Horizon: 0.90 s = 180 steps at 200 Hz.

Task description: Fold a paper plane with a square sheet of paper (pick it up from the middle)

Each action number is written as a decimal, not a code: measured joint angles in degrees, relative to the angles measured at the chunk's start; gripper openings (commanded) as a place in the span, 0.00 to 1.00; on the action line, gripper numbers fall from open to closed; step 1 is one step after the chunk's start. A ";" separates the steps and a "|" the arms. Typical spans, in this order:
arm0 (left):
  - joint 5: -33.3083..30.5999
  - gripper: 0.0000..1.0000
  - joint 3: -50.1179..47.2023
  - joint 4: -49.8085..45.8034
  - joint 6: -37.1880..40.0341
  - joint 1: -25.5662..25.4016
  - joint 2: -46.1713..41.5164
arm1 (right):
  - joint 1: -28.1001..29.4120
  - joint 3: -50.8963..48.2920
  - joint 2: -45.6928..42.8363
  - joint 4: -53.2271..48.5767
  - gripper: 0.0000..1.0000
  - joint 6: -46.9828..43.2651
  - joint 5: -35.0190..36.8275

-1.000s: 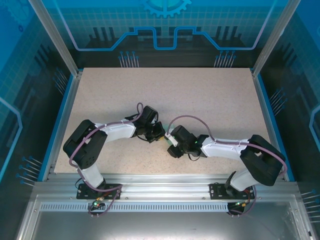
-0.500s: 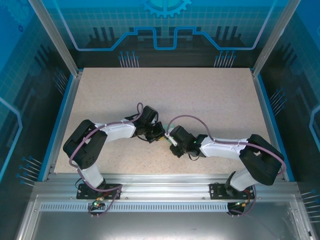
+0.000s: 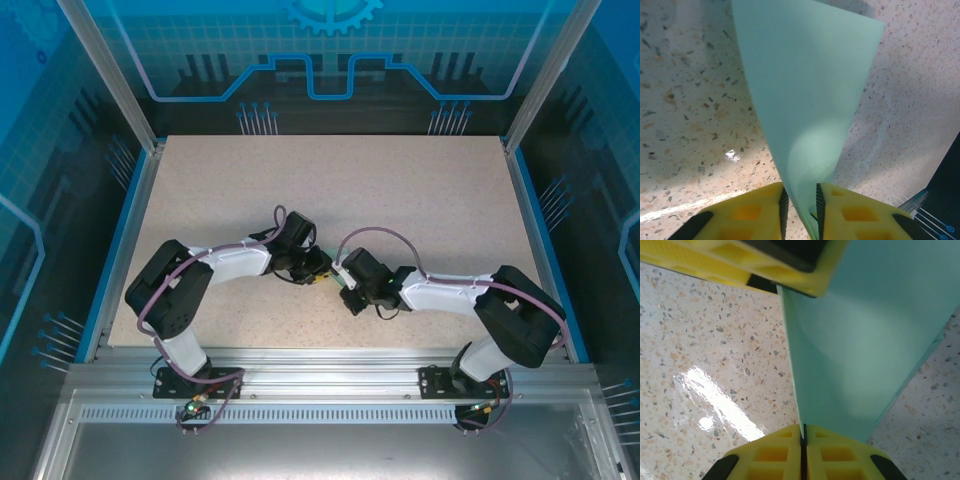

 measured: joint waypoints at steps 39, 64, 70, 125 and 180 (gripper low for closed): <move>-0.90 0.54 0.00 -0.52 -0.13 0.31 -2.43 | -1.38 -2.08 -0.02 2.91 0.08 1.90 -3.19; -2.36 0.65 -0.39 -0.35 -0.28 0.46 -5.40 | -4.11 -4.28 -0.02 6.23 0.09 4.52 -7.67; -2.60 0.66 -0.66 -0.20 -0.26 0.48 -6.21 | -5.07 -5.03 -0.02 7.32 0.08 5.35 -9.16; -3.45 0.55 -4.46 1.79 -0.11 0.50 -10.14 | -13.18 -10.08 -0.02 16.59 0.06 12.83 -21.68; -2.64 0.43 -5.49 5.51 -0.31 0.26 -8.66 | -18.14 -13.18 -0.02 22.91 0.05 18.64 -28.87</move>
